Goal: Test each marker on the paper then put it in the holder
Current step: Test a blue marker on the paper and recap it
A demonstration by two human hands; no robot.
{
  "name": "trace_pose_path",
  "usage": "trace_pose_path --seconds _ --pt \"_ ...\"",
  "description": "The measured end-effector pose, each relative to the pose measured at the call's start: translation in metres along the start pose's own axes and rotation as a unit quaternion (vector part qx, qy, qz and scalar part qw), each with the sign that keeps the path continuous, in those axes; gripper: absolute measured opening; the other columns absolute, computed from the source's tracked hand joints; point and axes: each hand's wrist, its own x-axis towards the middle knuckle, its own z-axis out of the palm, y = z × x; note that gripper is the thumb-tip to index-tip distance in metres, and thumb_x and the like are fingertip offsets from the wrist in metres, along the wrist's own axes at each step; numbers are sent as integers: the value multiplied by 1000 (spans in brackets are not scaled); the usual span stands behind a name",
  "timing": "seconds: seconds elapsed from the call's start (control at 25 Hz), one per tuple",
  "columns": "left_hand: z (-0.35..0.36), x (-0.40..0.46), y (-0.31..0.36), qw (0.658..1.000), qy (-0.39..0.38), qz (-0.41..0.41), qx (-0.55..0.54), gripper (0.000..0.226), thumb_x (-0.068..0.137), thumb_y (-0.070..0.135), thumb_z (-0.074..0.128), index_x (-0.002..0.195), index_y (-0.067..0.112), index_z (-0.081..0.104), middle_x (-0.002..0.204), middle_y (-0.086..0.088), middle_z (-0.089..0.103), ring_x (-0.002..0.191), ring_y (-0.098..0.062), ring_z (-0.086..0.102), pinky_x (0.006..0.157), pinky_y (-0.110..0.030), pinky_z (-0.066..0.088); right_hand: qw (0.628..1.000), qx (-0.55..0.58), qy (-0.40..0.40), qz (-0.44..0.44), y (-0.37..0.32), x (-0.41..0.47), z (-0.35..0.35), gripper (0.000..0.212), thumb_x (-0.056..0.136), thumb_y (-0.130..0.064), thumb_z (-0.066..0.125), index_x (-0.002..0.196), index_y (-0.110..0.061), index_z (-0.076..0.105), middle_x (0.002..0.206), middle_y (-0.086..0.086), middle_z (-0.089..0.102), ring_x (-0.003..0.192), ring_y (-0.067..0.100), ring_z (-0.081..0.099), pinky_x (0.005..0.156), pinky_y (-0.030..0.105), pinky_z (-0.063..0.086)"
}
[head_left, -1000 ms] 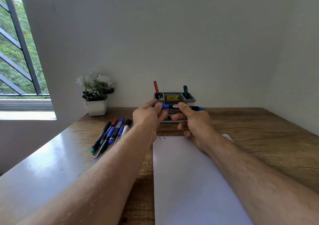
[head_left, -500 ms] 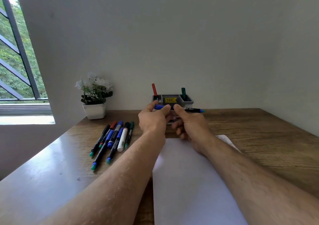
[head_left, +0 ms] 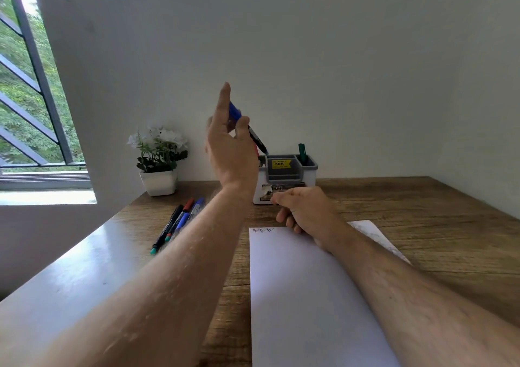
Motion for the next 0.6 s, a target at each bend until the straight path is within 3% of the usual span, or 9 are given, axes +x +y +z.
trace_pose_path --seconds 0.12,0.24,0.44,0.6 --pt "3 11 -10 997 -21 44 58 60 92 0 58 140 35 52 89 10 50 82 -11 53 88 -32 54 1000 -4 -8 -10 1 0 -1 19 95 -28 63 88 -13 73 65 4 70 43 5 51 42 19 41" --pt "6 20 -21 989 -71 24 124 61 94 1 56 145 34 45 93 10 49 92 -13 52 88 -21 47 1000 -8 -14 -13 1 -1 -1 19 95 -28 62 89 -14 74 67 5 70 46 6 52 44 20 42" --pt "11 24 -46 941 -157 -15 300 65 95 4 57 151 26 35 132 -2 57 109 -13 53 95 -24 43 999 -34 -14 12 -3 -1 0 16 95 -31 63 93 -18 74 72 3 73 48 7 54 44 20 42" --pt "13 26 -52 898 -177 -9 403 63 92 1 57 150 18 38 128 -11 60 116 -28 58 99 -39 50 999 -47 -12 14 -4 -1 1 18 95 -32 63 93 -18 74 72 3 72 50 8 55 47 21 43"
